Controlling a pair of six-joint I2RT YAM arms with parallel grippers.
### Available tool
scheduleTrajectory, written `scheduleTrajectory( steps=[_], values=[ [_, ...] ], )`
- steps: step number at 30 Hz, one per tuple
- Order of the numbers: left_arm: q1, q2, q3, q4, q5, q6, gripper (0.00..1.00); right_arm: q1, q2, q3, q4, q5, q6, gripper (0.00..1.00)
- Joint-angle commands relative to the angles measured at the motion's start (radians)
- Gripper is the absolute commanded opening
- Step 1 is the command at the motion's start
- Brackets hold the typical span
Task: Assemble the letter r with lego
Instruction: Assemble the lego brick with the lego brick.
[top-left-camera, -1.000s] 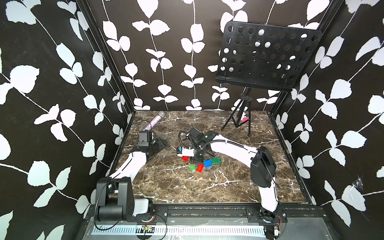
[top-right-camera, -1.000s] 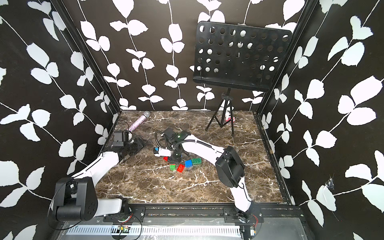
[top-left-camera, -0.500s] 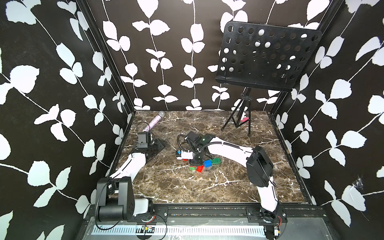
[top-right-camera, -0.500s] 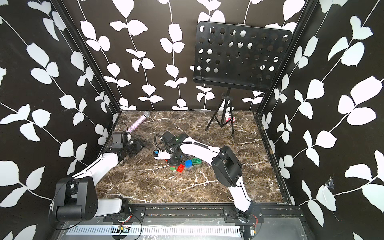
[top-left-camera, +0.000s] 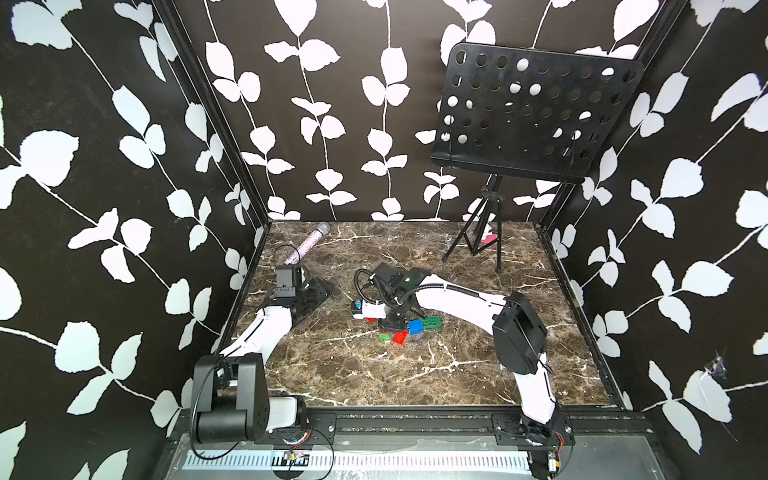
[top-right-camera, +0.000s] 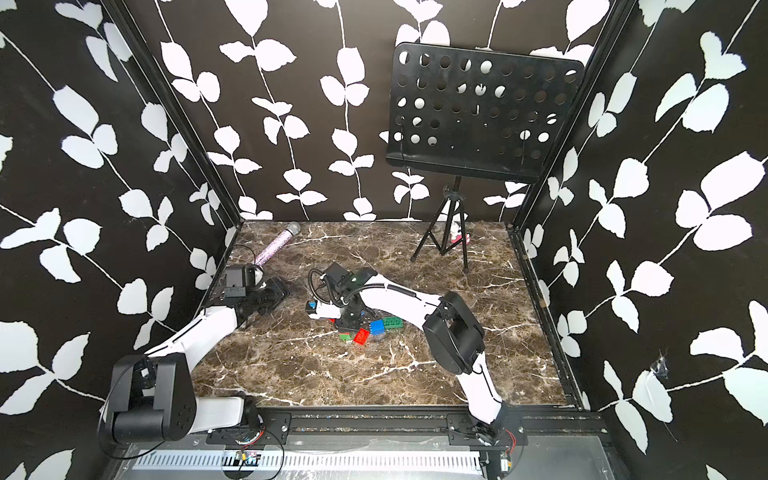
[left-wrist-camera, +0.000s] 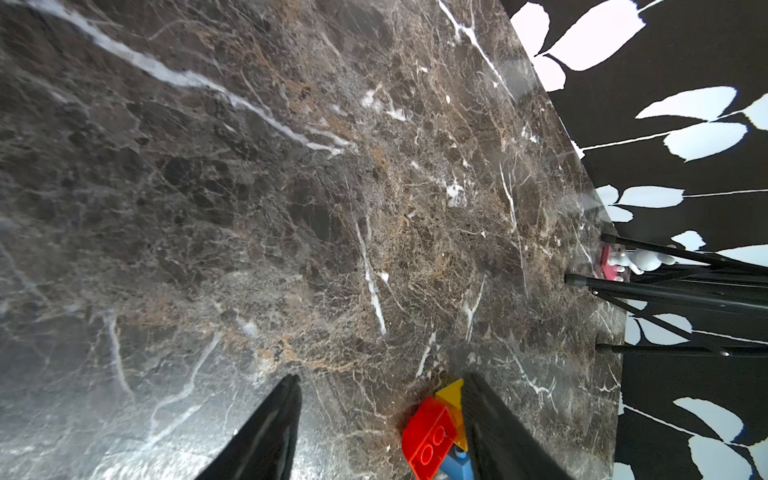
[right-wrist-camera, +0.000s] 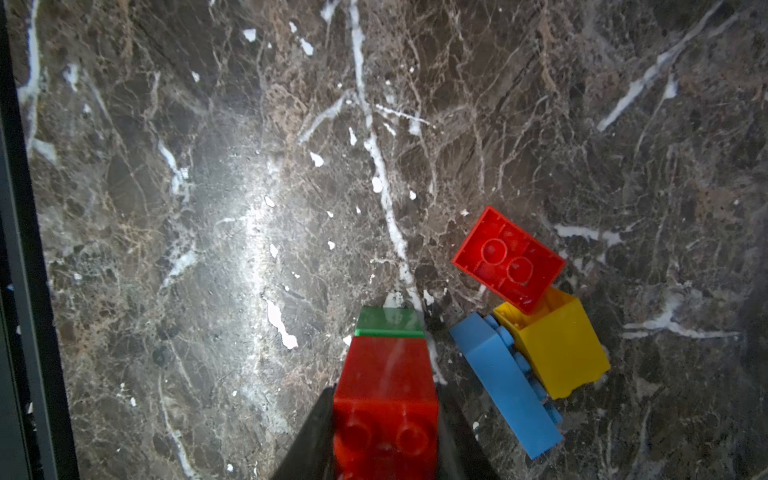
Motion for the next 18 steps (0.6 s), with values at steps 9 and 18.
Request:
scheduleTrajectory(
  steps=[9,18],
  values=[
    [0.007,0.005,-0.026,0.032,0.015,-0.008,0.64,0.012,0.081,0.016,-0.157,0.122,-0.055,0.32],
    [0.007,0.013,-0.026,0.036,0.021,-0.007,0.64,0.011,0.119,0.009,-0.237,0.036,-0.045,0.29]
  ],
)
